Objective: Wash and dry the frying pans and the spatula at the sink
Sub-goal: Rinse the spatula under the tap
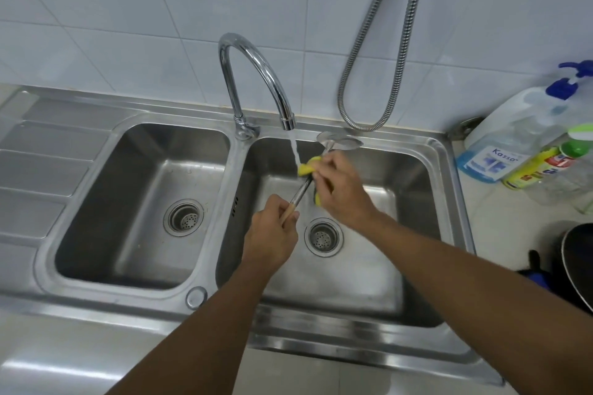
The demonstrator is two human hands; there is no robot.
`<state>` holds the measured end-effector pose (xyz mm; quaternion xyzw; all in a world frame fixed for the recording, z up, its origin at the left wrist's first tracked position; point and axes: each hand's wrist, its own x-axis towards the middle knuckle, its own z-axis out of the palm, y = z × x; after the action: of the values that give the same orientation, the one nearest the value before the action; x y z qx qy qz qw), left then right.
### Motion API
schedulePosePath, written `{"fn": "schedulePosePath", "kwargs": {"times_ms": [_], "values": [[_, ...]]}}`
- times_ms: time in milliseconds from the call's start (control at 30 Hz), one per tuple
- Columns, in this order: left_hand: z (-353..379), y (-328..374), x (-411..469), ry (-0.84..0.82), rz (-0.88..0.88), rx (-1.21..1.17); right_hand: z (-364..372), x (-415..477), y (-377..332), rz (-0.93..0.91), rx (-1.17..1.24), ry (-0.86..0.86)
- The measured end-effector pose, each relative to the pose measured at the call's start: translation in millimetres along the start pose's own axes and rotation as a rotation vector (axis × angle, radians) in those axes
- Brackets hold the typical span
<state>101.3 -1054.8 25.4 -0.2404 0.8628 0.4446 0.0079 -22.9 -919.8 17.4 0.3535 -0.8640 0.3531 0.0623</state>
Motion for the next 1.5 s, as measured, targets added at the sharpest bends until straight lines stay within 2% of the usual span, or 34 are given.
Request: {"fn": "schedulePosePath", "kwargs": {"times_ms": [67,200,367,400,533,667,867,1067,1167,1267,1300,1367,1433,1467,1500], "values": [[1,0,3,0.006,-0.002,-0.04,5,-8,4,-0.078,-0.031,-0.004],[4,2,2,-0.003,-0.017,-0.077,-6,11,25,0.104,-0.061,0.17],[1,11,9,-0.005,-0.049,-0.134,-2,-7,6,-0.17,-0.003,-0.072],[-2,12,9,-0.031,-0.047,-0.117,-4,-6,8,-0.159,-0.005,-0.069],[-3,19,3,-0.115,-0.053,-0.175,-10,12,21,0.044,-0.01,0.136],[-7,19,3,-0.172,-0.116,-0.236,-7,2,15,-0.103,-0.05,-0.001],[-7,17,-7,-0.25,-0.138,-0.253,-35,-10,55,0.282,-0.085,0.16],[3,22,-4,-0.329,-0.207,-0.227,-96,-88,110,0.69,-0.278,0.381],[9,24,-4,-0.38,-0.229,-0.231,-129,-133,146,0.885,-0.489,0.251],[12,28,-3,-0.384,-0.249,-0.2,-144,-147,163,0.987,-0.614,0.142],[13,29,-2,-0.378,-0.254,-0.187,-143,-145,164,0.949,-0.64,0.175],[13,30,-1,-0.367,-0.269,-0.174,-131,-129,151,0.687,-0.598,0.303],[13,30,0,-0.351,-0.29,-0.187,-103,-101,121,0.436,-0.39,0.308],[13,29,1,-0.342,-0.301,-0.197,-84,-84,100,0.437,-0.196,0.246],[14,29,2,-0.332,-0.308,-0.206,-65,-66,74,0.543,0.03,0.164]]}}
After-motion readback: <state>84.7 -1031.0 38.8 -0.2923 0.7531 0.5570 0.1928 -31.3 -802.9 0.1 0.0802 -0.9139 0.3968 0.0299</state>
